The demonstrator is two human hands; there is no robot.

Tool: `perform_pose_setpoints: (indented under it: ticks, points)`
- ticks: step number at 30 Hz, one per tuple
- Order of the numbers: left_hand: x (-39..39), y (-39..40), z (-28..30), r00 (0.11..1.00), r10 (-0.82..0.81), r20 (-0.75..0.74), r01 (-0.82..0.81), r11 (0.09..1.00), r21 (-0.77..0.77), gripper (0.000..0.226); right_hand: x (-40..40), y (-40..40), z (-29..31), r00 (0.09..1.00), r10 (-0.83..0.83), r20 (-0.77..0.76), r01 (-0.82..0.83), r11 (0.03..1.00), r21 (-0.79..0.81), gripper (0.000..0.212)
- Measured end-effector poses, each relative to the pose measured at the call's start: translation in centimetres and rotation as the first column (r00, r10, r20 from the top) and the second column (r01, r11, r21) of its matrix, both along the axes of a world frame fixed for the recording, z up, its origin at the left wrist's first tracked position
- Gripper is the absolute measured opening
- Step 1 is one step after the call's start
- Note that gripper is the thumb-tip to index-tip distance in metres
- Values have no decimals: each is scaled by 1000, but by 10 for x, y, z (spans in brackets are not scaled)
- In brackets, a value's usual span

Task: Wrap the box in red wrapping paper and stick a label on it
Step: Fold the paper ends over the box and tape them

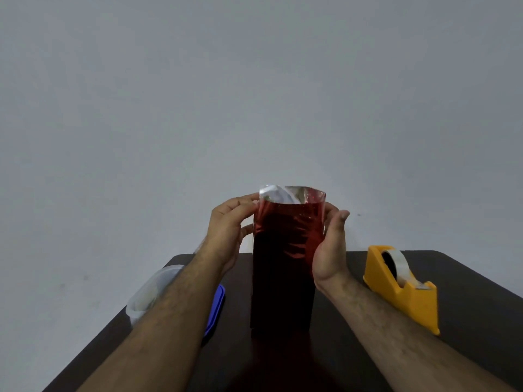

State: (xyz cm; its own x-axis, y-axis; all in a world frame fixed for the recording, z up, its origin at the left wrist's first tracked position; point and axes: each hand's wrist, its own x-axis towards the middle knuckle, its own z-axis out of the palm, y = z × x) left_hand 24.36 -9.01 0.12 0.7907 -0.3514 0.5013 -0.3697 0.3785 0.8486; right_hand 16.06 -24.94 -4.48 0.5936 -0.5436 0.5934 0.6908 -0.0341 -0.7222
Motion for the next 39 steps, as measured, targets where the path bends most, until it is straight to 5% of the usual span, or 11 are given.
perform_pose_setpoints:
  ticks: [6, 10, 14, 18, 22, 27, 31, 39]
  points:
    - [16, 1, -5, 999, -53, 12, 54, 996, -73, 30, 0, -13, 9, 999, 30, -29, -34, 990, -136, 97]
    - [17, 23, 13, 986, -165, -29, 167, 967, 191, 65, -2, -20, 16, 998, 60, -34, -66, 978, -198, 95]
    - [-9, 37, 54, 992, -14, 123, -49, 870, 491, 47, -2, -17, 16, 997, 67, -40, -75, 968, -240, 102]
    - [-34, 38, 79, 955, 150, 257, -266, 813, 517, 54, -5, -16, 17, 995, 101, -22, -103, 967, -233, 104]
    - [-46, 34, 85, 904, 195, 381, -395, 720, 570, 26, -8, -15, 18, 994, 104, -32, -109, 961, -254, 110]
    - [-52, 25, 86, 881, 236, 410, -460, 625, 631, 18, -8, -15, 18, 990, 132, -45, -139, 946, -294, 113]
    - [-48, 23, 85, 859, 300, 415, -503, 640, 581, 11, -9, -13, 19, 983, 179, -30, -180, 945, -272, 104]
    - [-36, 19, 82, 794, 482, 370, -581, 781, 229, 29, -4, -18, 15, 984, 179, -27, -179, 944, -276, 98]
